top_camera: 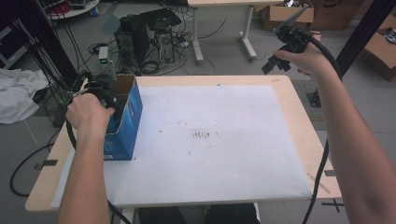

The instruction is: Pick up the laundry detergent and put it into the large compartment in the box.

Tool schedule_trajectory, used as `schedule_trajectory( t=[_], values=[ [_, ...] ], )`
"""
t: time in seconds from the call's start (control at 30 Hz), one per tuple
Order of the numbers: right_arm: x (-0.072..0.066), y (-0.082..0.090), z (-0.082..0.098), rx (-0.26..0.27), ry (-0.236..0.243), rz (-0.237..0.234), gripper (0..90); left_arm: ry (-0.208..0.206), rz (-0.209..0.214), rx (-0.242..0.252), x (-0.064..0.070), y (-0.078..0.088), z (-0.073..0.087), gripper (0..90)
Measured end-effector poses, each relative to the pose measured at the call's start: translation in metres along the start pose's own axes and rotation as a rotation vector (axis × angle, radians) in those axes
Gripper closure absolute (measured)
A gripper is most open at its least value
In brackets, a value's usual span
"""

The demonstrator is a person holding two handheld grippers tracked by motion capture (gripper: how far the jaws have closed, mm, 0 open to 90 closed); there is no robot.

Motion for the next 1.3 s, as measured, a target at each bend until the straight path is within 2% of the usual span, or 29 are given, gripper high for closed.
schedule_trajectory(
  t=[0.33,1.3],
  values=[
    [0.0004,-0.0019,-0.0006,-0.004,0.000,0.001,25.1,0.008,0.005,-0.006,-0.0023,-0.0079,0.0008,38.4],
    [-0.0018,0.0007,0.0004,-0.004,0.000,0.008,25.1,0.006,-0.005,-0.007,-0.0014,-0.0100,0.0029,37.9]
  ],
)
Point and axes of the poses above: each handheld gripper's, and its own axes: y roughly backward along the jaws, z roughly out of its underside, x roughly to its right, the point moved 7 cm from there along -y, roughly forward along the jaws, and after that the axes turned 5 degrees about x, right-handed, at the moved point
